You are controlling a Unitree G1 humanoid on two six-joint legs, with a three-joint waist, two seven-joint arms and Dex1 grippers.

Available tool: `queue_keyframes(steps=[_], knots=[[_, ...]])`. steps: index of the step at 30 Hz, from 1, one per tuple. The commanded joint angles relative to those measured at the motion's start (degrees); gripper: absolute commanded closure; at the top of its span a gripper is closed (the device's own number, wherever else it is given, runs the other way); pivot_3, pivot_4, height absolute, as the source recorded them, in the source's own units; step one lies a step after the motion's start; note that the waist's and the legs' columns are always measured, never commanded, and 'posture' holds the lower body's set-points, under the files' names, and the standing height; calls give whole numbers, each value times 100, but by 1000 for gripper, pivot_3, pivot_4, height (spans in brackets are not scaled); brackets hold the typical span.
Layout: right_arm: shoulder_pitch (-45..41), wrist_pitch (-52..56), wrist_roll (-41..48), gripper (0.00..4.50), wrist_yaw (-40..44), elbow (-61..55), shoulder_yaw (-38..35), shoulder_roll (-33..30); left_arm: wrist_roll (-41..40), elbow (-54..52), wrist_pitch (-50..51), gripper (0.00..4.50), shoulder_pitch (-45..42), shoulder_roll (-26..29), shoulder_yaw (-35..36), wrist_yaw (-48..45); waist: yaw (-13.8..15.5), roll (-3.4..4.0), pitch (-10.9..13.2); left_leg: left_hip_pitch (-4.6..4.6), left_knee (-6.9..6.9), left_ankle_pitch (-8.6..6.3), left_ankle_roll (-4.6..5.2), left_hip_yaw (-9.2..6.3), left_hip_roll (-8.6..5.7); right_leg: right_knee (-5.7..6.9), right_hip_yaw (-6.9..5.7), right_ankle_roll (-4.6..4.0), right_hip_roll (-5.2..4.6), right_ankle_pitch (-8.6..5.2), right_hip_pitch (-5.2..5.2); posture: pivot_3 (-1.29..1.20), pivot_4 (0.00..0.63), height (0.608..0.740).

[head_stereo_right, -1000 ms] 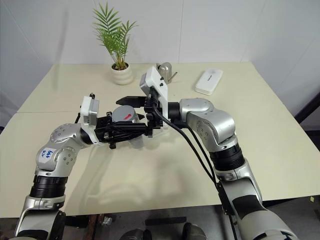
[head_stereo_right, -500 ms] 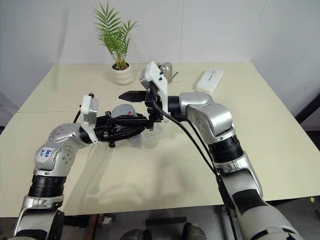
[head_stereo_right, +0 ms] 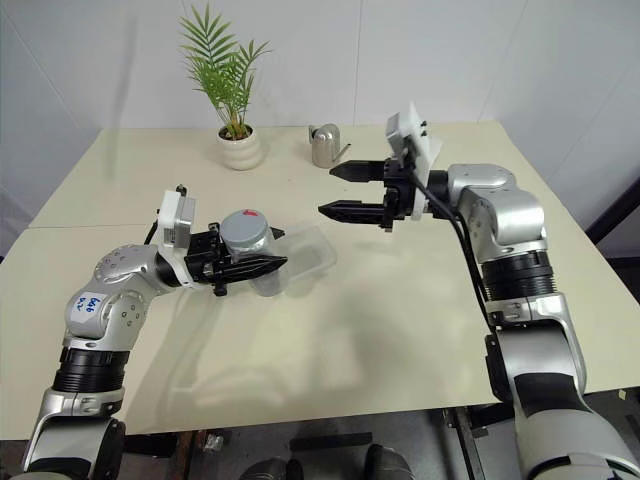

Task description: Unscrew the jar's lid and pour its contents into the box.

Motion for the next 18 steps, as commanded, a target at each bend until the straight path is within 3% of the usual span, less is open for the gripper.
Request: queue_keyframes(steps=[1, 6, 11, 18], knots=[[98, 305, 180, 56, -294, -852, 40, 248, -38, -233, -23, 2397, -5, 101, 47, -13, -3, 0, 0, 0, 2, 0, 0, -1, 0, 1, 0, 0, 0, 0, 0, 0, 150, 740], [189, 1107, 470, 56, -1202, -1740, 48, 892, 22, -172, -61, 2397, -50, 105, -2, -43, 3, 0, 0, 2, 4, 0, -2, -4, 4, 7, 3, -5, 0, 3, -1, 0, 150, 740], [366, 1435, 508, 56, -1531, -2477, 357, 1136, 49, -144, -95, 2397, -122, 61, -35, -12, 61, 0, 0, -2, 3, -1, -2, -7, 0, 1, 0, -5, 0, 3, -1, 0, 150, 740], [352, 1246, 187, 56, -1686, -2149, 728, 1344, 52, -187, -59, 2397, -42, 64, -107, -53, 54, 0, 0, 0, 5, -1, -1, -5, 0, 5, 2, -5, 1, 3, -1, 0, 150, 740]])
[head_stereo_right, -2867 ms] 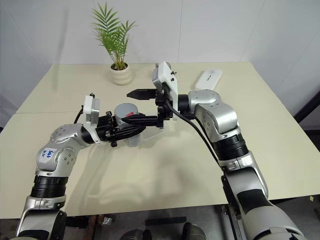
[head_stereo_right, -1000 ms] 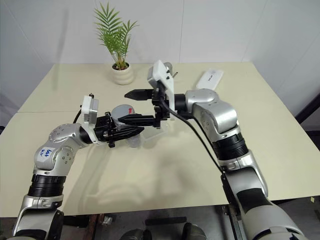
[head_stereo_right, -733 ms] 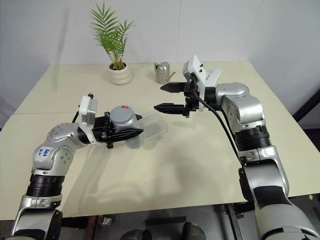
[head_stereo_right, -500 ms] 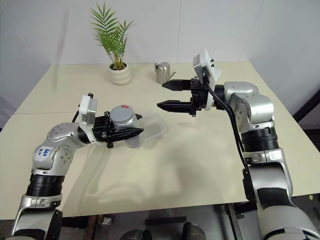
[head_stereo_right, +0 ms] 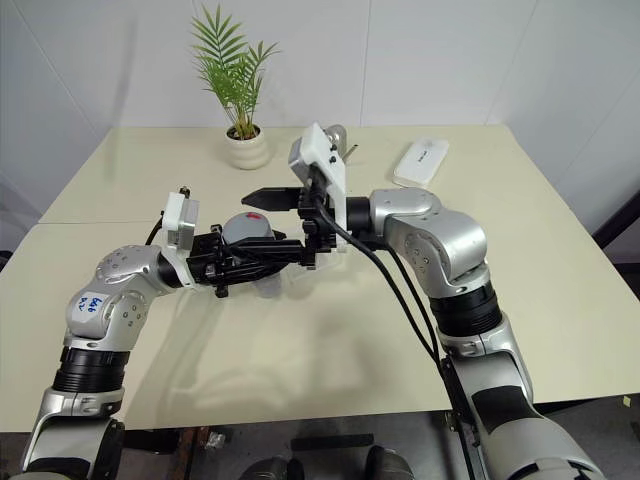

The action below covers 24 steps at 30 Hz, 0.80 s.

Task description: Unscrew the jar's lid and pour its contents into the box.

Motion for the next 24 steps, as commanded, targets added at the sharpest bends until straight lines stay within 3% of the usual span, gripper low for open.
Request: queue_keyframes(steps=[1, 24], knots=[[-103, -236, -133, 56, -84, 152, 38, 112, -18, -190, -55, 2397, -41, 39, 11, -27, -11, 0, 0, 0, 0, 0, 0, 1, 0, 0, 1, 0, 0, 0, 0, 0, 150, 740], [-214, -653, -145, 56, 209, 930, -236, -138, -64, -140, -52, 2397, 51, 101, 130, 25, -55, 0, 0, 0, -2, 0, 0, 1, 1, -2, 0, 0, 1, 0, 0, 0, 150, 740]])
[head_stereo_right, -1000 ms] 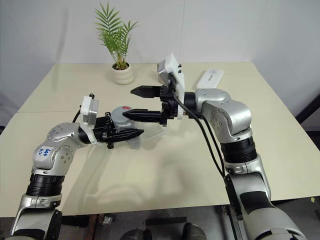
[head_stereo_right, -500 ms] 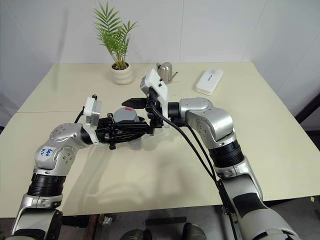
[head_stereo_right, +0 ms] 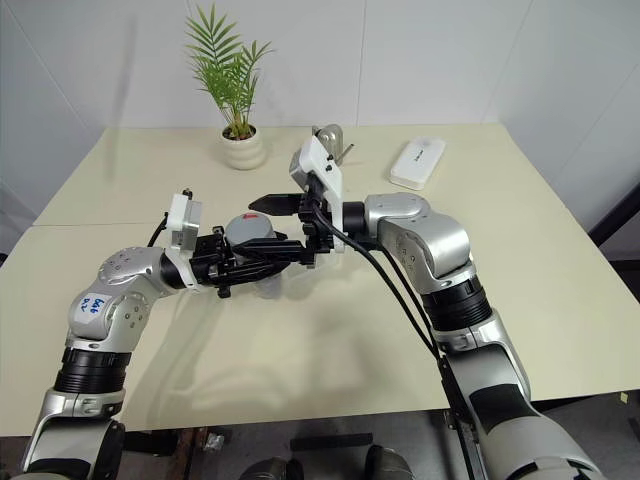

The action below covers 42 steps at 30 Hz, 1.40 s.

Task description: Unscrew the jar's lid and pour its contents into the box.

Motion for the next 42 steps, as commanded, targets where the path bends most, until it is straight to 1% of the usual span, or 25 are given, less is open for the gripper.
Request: queue_keyframes(steps=[1, 6, 19, 26, 30, 35, 37, 42], knots=[[-162, -90, 5, 56, -39, 166, -359, -128, -66, -143, -94, 2397, 13, 97, 121, -96, 0, 0, 0, 0, 1, 0, 0, 0, 0, 1, 0, 0, 0, 0, 0, 0, 150, 740], [-120, -99, 22, 56, 14, 236, -412, -221, -91, -190, -77, 2397, 11, 78, 93, -64, 0, 0, 0, 0, 0, 0, 0, -1, 0, 1, 0, 0, 0, 0, 0, 0, 150, 740], [207, -101, -15, 56, 232, 299, -524, -728, -127, -265, 21, 2397, 115, 136, 116, -98, -4, 0, 0, 0, 0, 0, 0, 2, 1, 0, 0, 0, 0, 0, 0, 0, 150, 740], [407, -95, 124, 56, 633, 136, -577, -943, -113, -268, 43, 2397, 157, 187, 135, -144, 5, 0, 0, 0, 0, 0, 0, 3, 1, -1, 0, 0, 1, 0, 0, 0, 150, 740], [253, -65, 248, 56, 555, 63, -718, -816, -110, -299, 47, 2397, 195, 201, 141, -134, 5, 0, 0, 0, 1, 0, 0, 1, 2, 0, 0, 0, 1, 0, 0, 0, 150, 740], [139, 252, 520, 56, 313, -488, -680, -506, -94, -367, 61, 2397, 254, 162, 100, -91, -2, 0, 0, 0, -1, 0, -1, 1, 4, -1, 1, 0, 2, 0, -1, 0, 150, 740], [94, 333, 475, 56, 124, -628, -571, -349, -94, -392, 85, 2397, 280, 166, 76, -98, 4, 0, 0, 0, -1, -1, -2, 0, 6, -1, 0, 0, 3, 0, -1, 0, 150, 740], [51, 451, 338, 56, -17, -842, -233, -181, -89, -367, 87, 2397, 259, 156, 49, -108, 21, 0, 0, 0, 3, -1, -2, 0, 4, 1, 1, 0, 2, 0, -1, 0, 150, 740]])
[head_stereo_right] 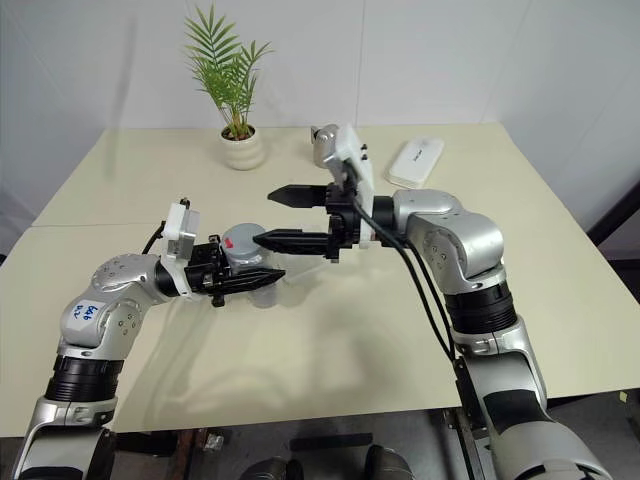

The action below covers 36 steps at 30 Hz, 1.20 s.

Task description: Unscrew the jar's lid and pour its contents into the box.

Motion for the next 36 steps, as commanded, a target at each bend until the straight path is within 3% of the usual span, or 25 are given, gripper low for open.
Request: queue_keyframes(steps=[1, 13, 17, 20, 21, 26, 31, 36], knots=[[-161, 90, 11, 56, -128, -280, 102, 85, -78, -201, -9, 2397, -27, 8, 28, -2, 3, 0, 0, 0, 0, 0, 0, 0, 0, 0, 0, 0, 0, 0, 0, 0, 150, 740], [-83, -88, -213, 56, -309, -209, 268, 259, -96, -241, -5, 2397, 0, 2, 23, 21, -12, 0, 0, 0, -1, 0, 0, 1, -1, 0, 1, 0, 0, 0, 0, 0, 150, 740], [-68, -124, -182, 831, -287, -189, 246, 302, -94, -233, -8, 2397, -8, 11, 25, 18, -12, 0, 0, 0, -1, 0, 0, 1, 0, -1, 1, 0, 0, 0, 0, 0, 150, 740], [-49, -160, -185, 1875, -265, -171, 245, 319, -101, -237, 3, 2397, -23, 21, 32, 21, -12, 0, 0, 0, -1, 0, 0, 1, 0, -1, 1, 0, 0, 0, 0, 0, 150, 740], [-43, -155, -180, 1981, -271, -165, 232, 331, -105, -241, 8, 2397, -26, 26, 38, 23, -12, 0, 0, 0, -1, 0, 0, 0, -1, -1, 1, 0, 0, 0, 0, 0, 150, 740], [-79, 48, 126, 1981, -456, -82, -111, 505, -106, -254, 14, 2397, -15, 39, 64, 27, -13, 0, 0, 0, -1, 0, 0, 1, 0, 0, 1, 0, 0, 0, 0, 0, 150, 740], [-318, 832, 1279, 1981, -986, 60, -1217, 747, -101, -279, 6, 2397, 32, 42, 83, 42, -2, 0, 0, -1, -1, 0, 0, 0, 0, 0, 0, 0, 0, 0, 0, 0, 150, 740], [300, 156, 655, 1981, -908, -150, -1226, 25, -117, -311, 14, 2397, 100, 83, 160, 91, 24, -2, -1, -1, -3, -2, 2, 1, -3, -4, -2, 0, 0, 0, 2, 0, 150, 740]])
